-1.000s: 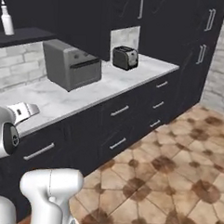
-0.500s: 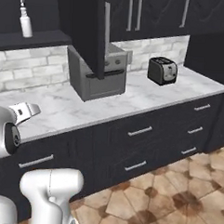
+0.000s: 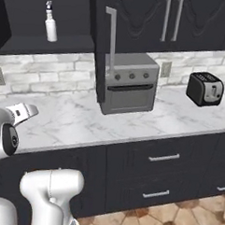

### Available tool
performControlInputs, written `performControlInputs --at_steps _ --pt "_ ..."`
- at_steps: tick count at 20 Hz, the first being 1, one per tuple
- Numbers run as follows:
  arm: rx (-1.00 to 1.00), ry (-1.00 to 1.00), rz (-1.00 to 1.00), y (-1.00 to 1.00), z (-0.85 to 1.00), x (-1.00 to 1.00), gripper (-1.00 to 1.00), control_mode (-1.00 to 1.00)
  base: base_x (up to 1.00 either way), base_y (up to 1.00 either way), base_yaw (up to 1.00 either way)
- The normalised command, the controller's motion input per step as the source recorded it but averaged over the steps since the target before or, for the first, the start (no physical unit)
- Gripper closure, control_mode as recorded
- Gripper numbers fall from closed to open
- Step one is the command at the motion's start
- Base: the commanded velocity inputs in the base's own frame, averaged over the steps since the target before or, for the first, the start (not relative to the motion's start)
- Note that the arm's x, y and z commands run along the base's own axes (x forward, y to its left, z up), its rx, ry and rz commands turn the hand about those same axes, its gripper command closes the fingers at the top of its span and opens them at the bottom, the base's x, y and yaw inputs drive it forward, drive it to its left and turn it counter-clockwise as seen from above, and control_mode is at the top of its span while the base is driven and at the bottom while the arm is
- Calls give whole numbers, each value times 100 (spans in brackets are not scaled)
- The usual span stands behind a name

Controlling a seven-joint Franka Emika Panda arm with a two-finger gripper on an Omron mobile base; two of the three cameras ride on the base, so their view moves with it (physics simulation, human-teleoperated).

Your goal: Move the cutting board and knife to the sink. Then move spray from the cabinet to the counter.

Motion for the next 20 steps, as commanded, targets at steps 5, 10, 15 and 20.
performControlInputs --at_steps 5,10,15,20 --pt "0 0 0 0 0 0 -100 100 97 -15 21" --pt "0 0 0 0 0 0 -100 100 100 -10 16" --pt "0 0 0 0 0 0 -100 100 40 1 2" --pt "2 9 -9 0 76 17 -100 -100 0 0 0"
